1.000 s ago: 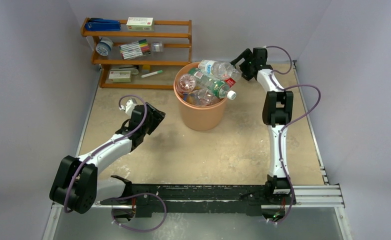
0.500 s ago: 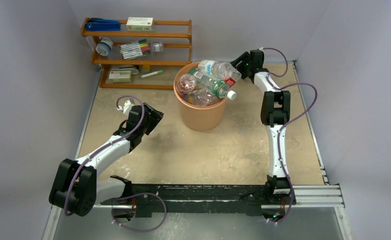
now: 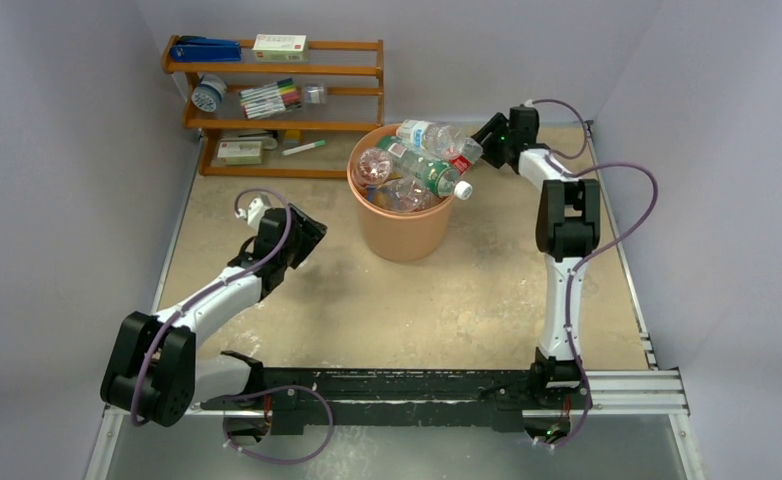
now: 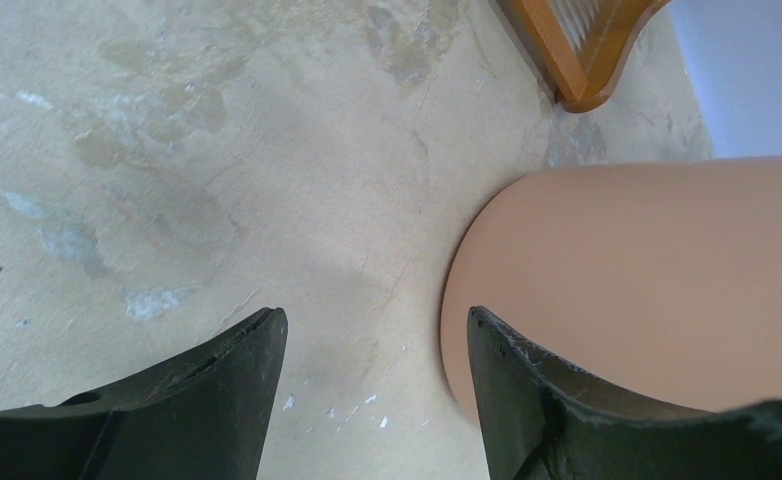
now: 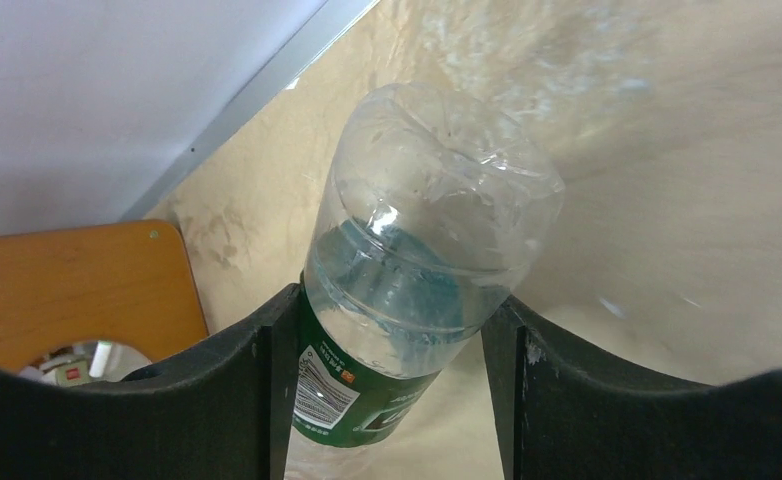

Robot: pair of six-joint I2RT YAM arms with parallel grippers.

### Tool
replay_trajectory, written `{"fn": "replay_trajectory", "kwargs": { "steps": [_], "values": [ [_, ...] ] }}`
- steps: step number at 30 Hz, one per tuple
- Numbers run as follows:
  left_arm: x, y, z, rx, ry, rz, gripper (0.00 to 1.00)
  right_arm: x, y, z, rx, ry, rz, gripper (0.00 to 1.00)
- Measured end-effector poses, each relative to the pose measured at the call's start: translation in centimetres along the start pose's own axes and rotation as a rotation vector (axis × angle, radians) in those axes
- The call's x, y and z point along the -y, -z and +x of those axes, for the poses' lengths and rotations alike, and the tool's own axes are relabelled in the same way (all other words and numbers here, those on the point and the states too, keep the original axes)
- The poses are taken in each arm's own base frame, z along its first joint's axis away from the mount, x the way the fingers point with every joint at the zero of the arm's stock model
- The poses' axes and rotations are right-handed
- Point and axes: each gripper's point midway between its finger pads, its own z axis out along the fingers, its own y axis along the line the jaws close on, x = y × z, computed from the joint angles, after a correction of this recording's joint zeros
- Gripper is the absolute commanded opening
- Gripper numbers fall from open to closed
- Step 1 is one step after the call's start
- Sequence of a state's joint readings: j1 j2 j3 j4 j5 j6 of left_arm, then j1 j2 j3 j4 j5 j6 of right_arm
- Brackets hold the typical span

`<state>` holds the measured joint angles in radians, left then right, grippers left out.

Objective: Put the plastic bottles in the bin
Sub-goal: Pick up the plastic bottle at the center of the board.

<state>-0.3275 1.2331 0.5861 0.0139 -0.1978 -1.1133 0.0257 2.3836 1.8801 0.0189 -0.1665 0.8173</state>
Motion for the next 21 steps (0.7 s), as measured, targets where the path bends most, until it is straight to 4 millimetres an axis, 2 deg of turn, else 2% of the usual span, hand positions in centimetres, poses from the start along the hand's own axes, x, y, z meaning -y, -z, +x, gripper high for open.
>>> {"fn": "replay_trajectory", "kwargs": {
  "steps": [3, 6, 10, 12, 14, 17, 21],
  "values": [
    [0.8, -0.6, -0.5, 0.007, -0.015, -0.004, 0.66, 0.5, 3.0, -2.4, 0.042, 0.031, 0.026, 0.47],
    [2.0, -1.3, -1.4, 0.023, -0.032, -0.001, 0.66, -0.1, 7.1, -6.1, 0.129, 0.069, 0.032, 0.48],
    [3.8, -2.2, -3.2, 0.057, -0.051, 0.003, 0.66, -2.5, 14.7, -11.7, 0.296, 0.13, 0.016, 0.49],
    [4.4, -2.8, -4.2, 0.077, -0.058, 0.001, 0.66, -3.9, 18.1, -13.4, 0.365, 0.158, 0.002, 0.49],
    [4.9, -3.5, -5.2, 0.095, -0.061, -0.004, 0.66, -5.3, 21.5, -14.4, 0.425, 0.191, -0.014, 0.5],
    [5.4, -5.0, -6.2, 0.112, -0.065, -0.006, 0.66, -6.8, 25.5, -14.7, 0.48, 0.23, -0.03, 0.51],
    [5.9, -7.2, -6.2, 0.107, -0.071, -0.004, 0.66, -7.2, 29.6, -14.5, 0.531, 0.267, -0.019, 0.51]
  ]
}}
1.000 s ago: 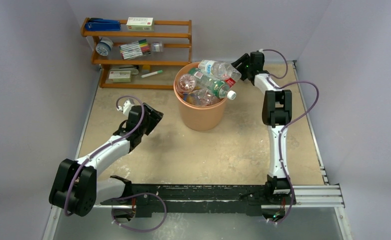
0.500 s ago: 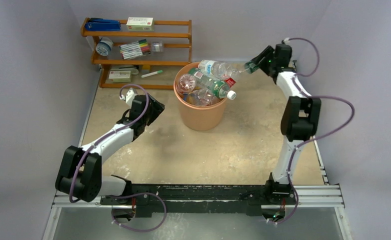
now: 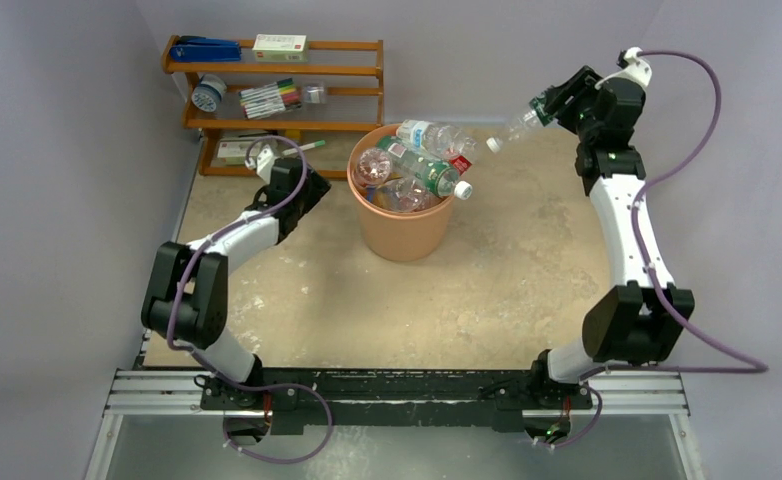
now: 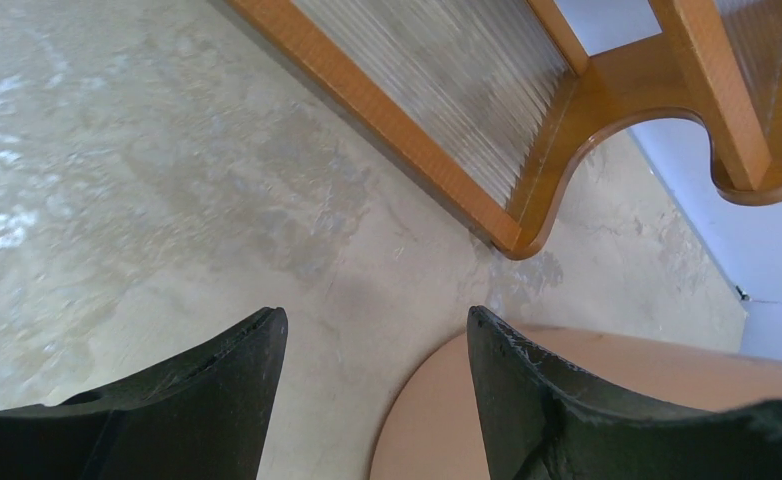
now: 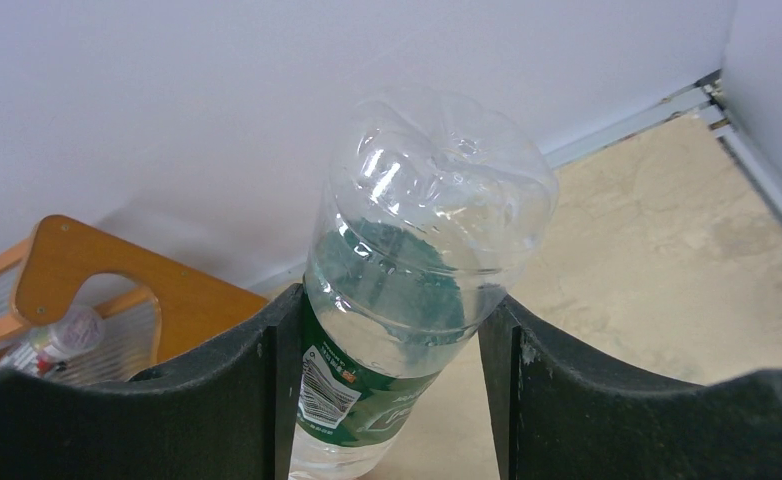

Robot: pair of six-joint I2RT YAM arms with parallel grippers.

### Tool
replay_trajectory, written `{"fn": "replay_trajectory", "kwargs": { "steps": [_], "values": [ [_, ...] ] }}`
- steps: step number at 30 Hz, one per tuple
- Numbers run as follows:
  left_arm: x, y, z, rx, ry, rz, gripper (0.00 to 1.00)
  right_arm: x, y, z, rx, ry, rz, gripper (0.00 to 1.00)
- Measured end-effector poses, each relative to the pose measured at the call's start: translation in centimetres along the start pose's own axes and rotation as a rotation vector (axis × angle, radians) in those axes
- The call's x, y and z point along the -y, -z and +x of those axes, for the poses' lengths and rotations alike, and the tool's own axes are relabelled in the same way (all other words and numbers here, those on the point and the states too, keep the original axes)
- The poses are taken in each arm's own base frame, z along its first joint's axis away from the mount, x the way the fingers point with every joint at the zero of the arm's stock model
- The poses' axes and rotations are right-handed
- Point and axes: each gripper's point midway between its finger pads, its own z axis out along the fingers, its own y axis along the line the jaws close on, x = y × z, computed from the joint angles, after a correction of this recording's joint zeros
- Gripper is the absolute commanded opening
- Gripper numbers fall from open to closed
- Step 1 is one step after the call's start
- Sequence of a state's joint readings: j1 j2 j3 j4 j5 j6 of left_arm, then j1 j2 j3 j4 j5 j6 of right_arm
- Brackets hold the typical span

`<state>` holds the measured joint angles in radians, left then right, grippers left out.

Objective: Put the plastic bottles in the bin
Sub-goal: Pick up the plastic bottle at the center of the board, then adjust the trash bin at the center of the board.

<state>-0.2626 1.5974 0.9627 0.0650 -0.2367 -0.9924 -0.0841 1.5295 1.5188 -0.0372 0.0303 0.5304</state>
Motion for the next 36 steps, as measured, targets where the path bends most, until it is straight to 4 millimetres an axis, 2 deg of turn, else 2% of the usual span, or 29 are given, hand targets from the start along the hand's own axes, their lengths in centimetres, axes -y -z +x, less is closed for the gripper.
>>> {"fn": "replay_trajectory", "kwargs": {
  "steps": [3, 5, 7, 14, 16, 20, 28, 36],
  "values": [
    [0.6, -1.6, 0.4, -0.013, -0.008, 0.013, 0.66, 0.5, 2.0, 0.1, 0.004, 0.022, 0.013, 0.51],
    [0.8, -2.4, 0.7, -0.018, -0.009, 0.021, 0.66, 1.1, 3.0, 1.1, -0.013, 0.03, 0.022, 0.51],
    [1.1, -3.1, 0.8, -0.022, -0.011, 0.029, 0.66, 1.8, 3.4, 2.5, -0.038, 0.034, 0.027, 0.51],
    [3.6, -5.4, 1.3, -0.036, 0.002, 0.131, 0.64, 4.8, 3.7, 9.7, -0.196, 0.039, 0.064, 0.51],
    [4.3, -5.5, 1.6, -0.044, 0.011, 0.165, 0.64, 5.0, 3.9, 10.7, -0.221, 0.037, 0.056, 0.51],
    [5.3, -5.1, 2.0, -0.037, 0.032, 0.234, 0.64, 4.4, 3.8, 10.8, -0.224, 0.034, 0.024, 0.51],
    [4.4, -2.4, 6.1, -0.088, 0.031, 0.258, 0.64, 4.5, 3.8, 12.1, -0.242, 0.031, -0.002, 0.51],
    [6.7, 1.1, 6.7, -0.062, 0.018, 0.319, 0.64, 4.4, 4.1, 12.6, -0.257, 0.024, -0.015, 0.52]
  ]
}}
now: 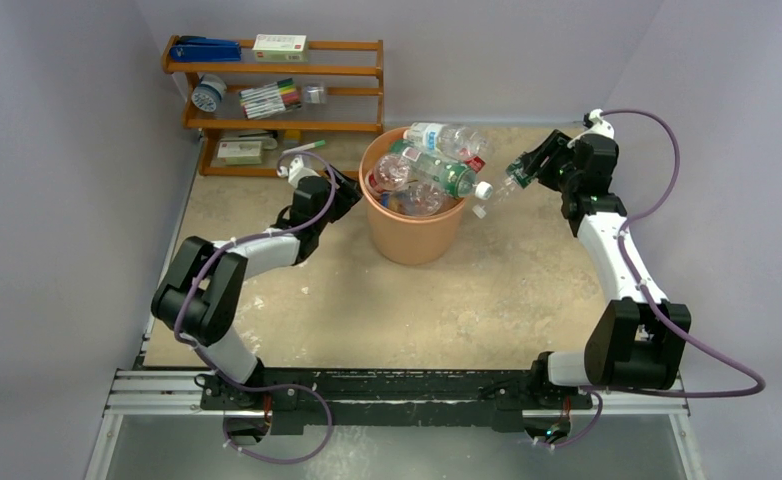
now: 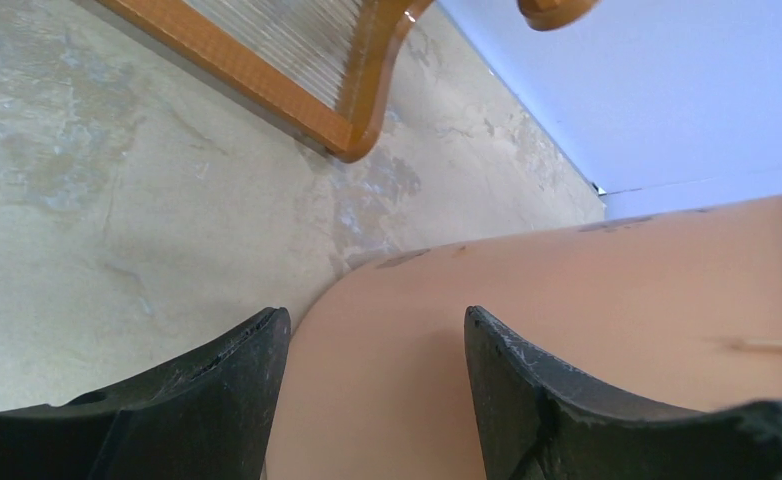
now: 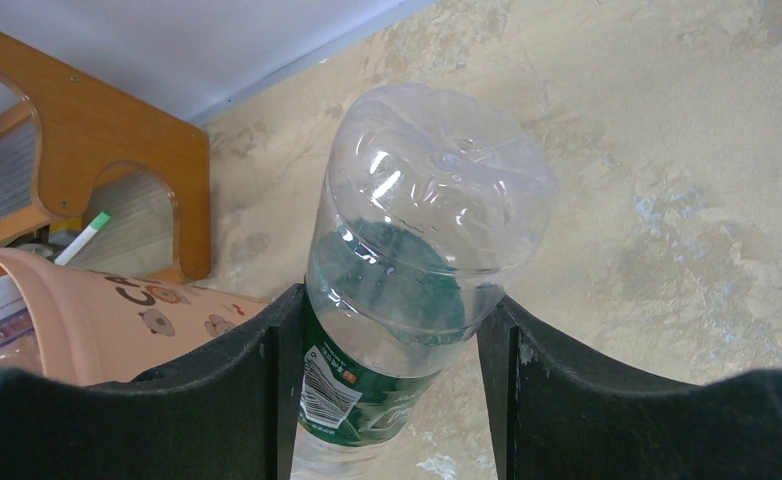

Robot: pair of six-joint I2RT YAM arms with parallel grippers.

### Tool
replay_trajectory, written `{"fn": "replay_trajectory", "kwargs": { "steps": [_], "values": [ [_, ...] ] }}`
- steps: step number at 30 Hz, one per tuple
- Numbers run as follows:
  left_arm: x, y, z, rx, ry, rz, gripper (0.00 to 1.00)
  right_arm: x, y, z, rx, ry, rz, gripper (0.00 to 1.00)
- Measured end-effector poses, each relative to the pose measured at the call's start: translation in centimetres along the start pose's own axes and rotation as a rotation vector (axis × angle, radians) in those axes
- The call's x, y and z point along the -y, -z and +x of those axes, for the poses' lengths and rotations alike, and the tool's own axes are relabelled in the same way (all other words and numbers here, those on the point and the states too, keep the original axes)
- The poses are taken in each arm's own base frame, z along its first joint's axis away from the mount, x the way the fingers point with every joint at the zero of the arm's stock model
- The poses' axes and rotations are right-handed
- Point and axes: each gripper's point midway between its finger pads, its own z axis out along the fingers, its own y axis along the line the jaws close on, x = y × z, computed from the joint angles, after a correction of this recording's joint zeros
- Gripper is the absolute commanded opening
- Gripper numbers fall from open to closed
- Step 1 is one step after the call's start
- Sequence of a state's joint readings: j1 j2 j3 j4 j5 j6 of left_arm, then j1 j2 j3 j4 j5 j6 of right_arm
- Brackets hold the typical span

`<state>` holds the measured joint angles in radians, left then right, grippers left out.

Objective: Put the plastic bottles in the bin
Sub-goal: Adjust the trash bin at the center of the board.

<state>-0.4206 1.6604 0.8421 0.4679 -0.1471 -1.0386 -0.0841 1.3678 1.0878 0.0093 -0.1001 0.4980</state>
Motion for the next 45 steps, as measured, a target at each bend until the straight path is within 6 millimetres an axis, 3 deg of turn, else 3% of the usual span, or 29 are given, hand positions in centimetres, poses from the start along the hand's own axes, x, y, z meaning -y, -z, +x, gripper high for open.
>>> {"fn": "replay_trajectory", "kwargs": {
  "steps": [16, 22, 26, 31, 38, 45],
  "values": [
    [3.2, 4.2, 4.0, 0.017, -0.022, 0.044, 0.64, 0.4, -0.5, -0.3, 0.014, -0.008, 0.006, 0.52],
    [4.5, 5.2, 6.4, -0.004, -0.031, 0.069, 0.63, 2.8, -0.7, -0.8, 0.017, -0.008, 0.062, 0.53],
    [5.5, 5.9, 7.9, -0.029, -0.033, 0.102, 0.63, 5.1, 0.2, -3.2, 0.05, -0.019, 0.13, 0.53],
    [6.5, 6.7, 9.5, -0.056, -0.035, 0.133, 0.63, 5.6, 3.7, -9.0, 0.173, -0.003, 0.196, 0.53],
    [7.5, 7.3, 11.4, -0.085, -0.032, 0.17, 0.63, 0.6, 11.9, -17.8, 0.425, 0.036, 0.133, 0.54],
    [7.6, 7.4, 13.7, -0.121, -0.043, 0.182, 0.63, -3.6, 19.0, -23.2, 0.605, 0.072, 0.058, 0.54]
  ]
}}
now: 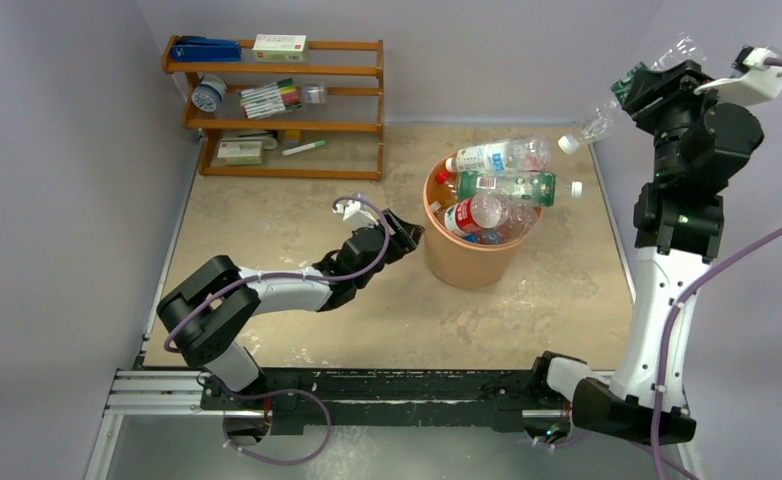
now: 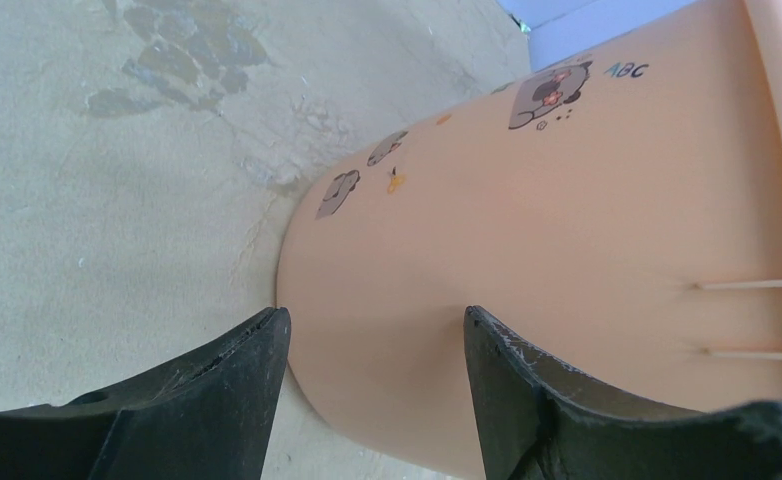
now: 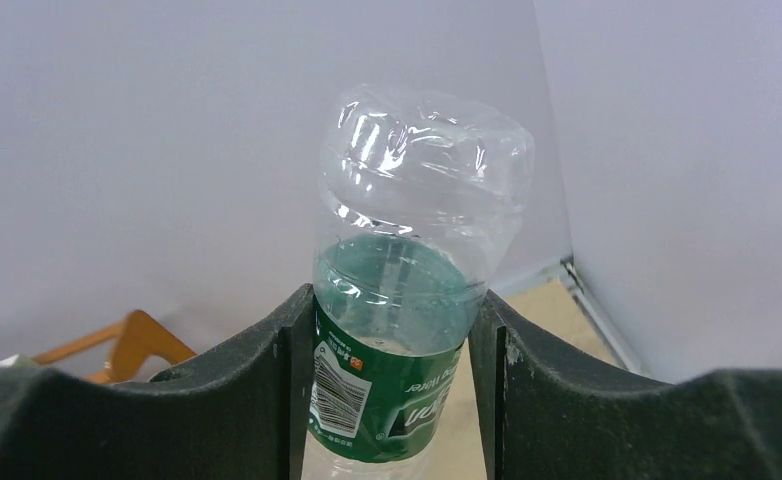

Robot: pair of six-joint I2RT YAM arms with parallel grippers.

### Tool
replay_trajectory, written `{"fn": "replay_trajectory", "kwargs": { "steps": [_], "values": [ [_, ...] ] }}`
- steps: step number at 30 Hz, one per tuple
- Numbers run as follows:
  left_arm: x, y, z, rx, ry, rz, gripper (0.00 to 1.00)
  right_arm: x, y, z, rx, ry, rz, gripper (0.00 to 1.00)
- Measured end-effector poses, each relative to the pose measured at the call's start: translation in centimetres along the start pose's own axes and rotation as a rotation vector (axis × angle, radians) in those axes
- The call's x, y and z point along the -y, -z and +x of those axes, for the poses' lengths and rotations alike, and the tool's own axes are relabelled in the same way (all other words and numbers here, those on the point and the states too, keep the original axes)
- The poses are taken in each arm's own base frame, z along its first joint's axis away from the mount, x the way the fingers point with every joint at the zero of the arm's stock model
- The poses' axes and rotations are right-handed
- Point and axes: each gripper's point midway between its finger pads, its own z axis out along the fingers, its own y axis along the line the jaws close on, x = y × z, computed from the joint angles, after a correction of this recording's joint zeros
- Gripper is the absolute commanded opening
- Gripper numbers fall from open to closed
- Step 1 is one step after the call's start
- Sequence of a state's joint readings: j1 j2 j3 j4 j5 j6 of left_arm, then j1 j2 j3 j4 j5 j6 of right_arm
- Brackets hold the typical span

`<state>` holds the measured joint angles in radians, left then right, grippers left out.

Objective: Put the plastic bottles in the bin
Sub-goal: Adjust the trash bin at the center of the board, then place the plastic bottle in the trash bin.

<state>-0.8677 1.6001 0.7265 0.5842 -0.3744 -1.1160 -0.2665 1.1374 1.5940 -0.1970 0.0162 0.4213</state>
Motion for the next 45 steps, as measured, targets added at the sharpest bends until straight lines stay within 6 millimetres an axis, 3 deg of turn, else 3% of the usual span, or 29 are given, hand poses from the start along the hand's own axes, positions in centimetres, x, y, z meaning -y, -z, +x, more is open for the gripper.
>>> {"fn": "replay_trajectory", "kwargs": {
  "steps": [4, 8, 15, 24, 32, 35, 39, 45],
  "values": [
    [0.3, 0.2, 0.8, -0.016, -0.007, 0.008, 0.63, -1.5, 1.5, -3.0, 0.066, 0.021, -0.048, 0.54],
    [0.7, 0.3, 1.3, -0.024, -0.008, 0.017, 0.63, -2.8, 2.8, -4.3, 0.091, 0.041, -0.108, 0.54],
    [1.7, 0.0, 2.3, -0.041, -0.013, 0.035, 0.63, -5.5, 4.0, -4.4, 0.07, 0.081, -0.257, 0.54],
    [2.8, 0.4, 3.5, -0.061, -0.024, 0.056, 0.65, -9.4, 6.6, -6.1, 0.084, 0.138, -0.462, 0.54],
    [2.7, 1.5, 2.0, -0.037, -0.088, 0.004, 0.68, -13.2, 7.9, -3.5, -0.02, 0.153, -0.71, 0.55],
    [3.5, 2.0, 0.8, -0.016, -0.097, 0.006, 0.7, -16.2, 8.2, -2.5, -0.057, 0.155, -0.813, 0.55],
    [3.6, 2.7, -0.2, 0.0, -0.118, -0.013, 0.74, -19.7, 8.0, 1.1, -0.15, 0.159, -0.905, 0.55],
    [2.9, 4.2, -1.8, 0.028, -0.152, -0.069, 0.76, -22.6, 8.4, 6.5, -0.266, 0.198, -0.931, 0.55]
  ]
}}
